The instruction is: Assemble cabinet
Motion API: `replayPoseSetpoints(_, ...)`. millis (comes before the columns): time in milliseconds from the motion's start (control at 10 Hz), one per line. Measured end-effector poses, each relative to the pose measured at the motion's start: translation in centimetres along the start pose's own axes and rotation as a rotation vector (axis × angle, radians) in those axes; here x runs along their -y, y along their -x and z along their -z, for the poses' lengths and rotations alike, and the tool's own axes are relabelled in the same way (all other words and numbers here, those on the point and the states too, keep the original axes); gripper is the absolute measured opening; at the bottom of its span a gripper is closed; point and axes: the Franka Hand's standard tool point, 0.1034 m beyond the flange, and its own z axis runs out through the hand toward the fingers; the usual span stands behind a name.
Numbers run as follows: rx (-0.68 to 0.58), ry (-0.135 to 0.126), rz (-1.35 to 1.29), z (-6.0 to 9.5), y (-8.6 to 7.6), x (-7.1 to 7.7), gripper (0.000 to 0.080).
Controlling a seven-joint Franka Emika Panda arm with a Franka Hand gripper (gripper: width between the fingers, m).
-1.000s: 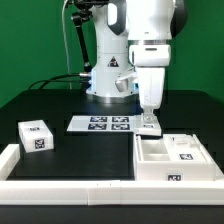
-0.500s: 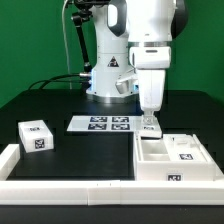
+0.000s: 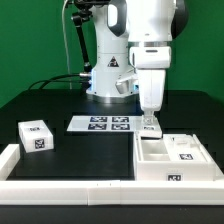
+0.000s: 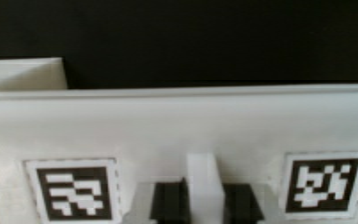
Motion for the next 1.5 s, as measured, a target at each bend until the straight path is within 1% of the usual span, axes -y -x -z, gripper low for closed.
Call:
replayPoseSetpoints(100,0.0,0.004,0.0,0.1,-0.02,-0.25,0.007)
replayPoseSetpoints(300,0.004,0.001,-0.001,0.24,0.05,-0.65,0.007)
replayPoseSetpoints(800,0.005,-0.001,-0.002,0.19,0.08,-0.55,0.007)
replayPoseSetpoints(1200,0.005,-0.012,0.001,-0.15,-0.07,0.15,0.007)
replayPoseSetpoints(1500,0.007,-0.019,0.001,-0.32,0.1,0.13,0.0071)
